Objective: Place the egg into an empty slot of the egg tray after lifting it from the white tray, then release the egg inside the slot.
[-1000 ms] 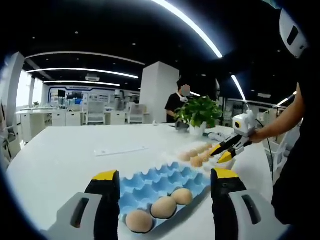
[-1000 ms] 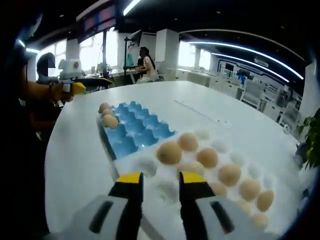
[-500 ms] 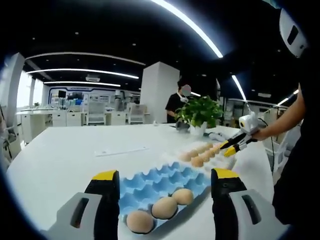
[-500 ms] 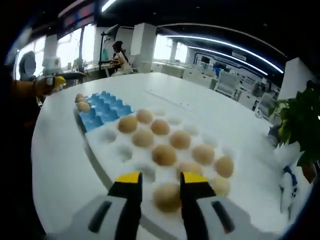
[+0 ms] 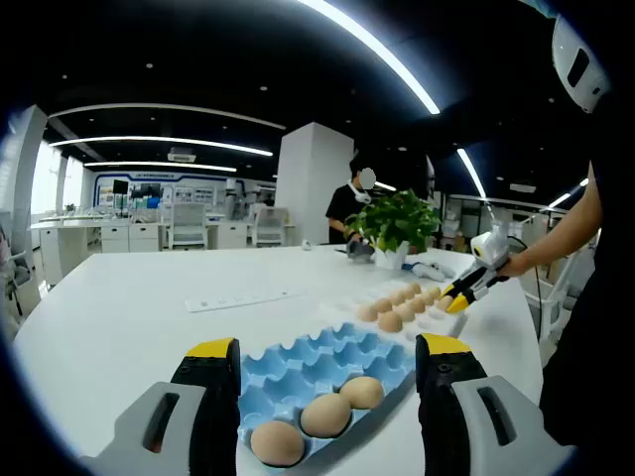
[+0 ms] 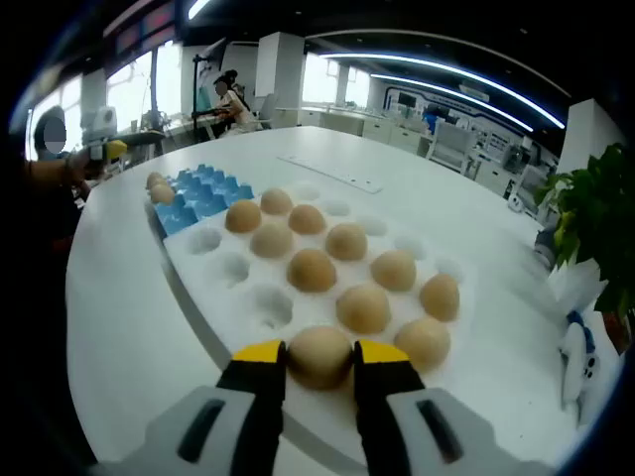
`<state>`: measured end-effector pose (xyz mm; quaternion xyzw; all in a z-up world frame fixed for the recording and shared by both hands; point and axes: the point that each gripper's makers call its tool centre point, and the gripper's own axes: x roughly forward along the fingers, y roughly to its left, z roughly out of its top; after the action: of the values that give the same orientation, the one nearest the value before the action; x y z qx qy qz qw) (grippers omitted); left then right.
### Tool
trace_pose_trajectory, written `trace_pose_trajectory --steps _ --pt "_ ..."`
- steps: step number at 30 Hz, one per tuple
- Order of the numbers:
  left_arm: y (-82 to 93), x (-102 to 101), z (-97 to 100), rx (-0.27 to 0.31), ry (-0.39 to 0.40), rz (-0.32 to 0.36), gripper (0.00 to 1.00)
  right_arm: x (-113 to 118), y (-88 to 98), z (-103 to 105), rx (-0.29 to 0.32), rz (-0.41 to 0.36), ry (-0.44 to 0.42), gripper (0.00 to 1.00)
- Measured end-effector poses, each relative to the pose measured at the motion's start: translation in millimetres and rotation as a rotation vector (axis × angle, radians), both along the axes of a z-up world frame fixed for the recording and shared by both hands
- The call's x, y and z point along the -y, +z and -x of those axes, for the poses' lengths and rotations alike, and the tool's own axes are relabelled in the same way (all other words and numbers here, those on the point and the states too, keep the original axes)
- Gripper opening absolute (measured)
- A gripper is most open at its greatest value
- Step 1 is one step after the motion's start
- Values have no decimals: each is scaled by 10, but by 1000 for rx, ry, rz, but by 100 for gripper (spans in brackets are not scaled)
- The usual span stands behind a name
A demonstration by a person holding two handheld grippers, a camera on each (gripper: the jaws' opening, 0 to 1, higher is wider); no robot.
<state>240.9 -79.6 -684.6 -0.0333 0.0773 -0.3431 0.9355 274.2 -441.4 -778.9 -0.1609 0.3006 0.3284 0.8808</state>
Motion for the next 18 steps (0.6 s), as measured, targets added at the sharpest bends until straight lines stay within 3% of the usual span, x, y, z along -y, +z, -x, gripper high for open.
trace_pose_trajectory --steps 6,8,13,18 --pt "-12 -20 -4 0 9 -4 73 13 7 10 -14 -3 -56 25" --pt "-21 -33 -13 -9 18 1 79 14 32 17 -11 -4 -67 25" --pt "-25 -47 -12 -10 18 0 80 12 203 9 16 -40 -89 25" --pt "-53 -52 -6 -24 16 5 81 -177 416 24 36 -107 -70 25"
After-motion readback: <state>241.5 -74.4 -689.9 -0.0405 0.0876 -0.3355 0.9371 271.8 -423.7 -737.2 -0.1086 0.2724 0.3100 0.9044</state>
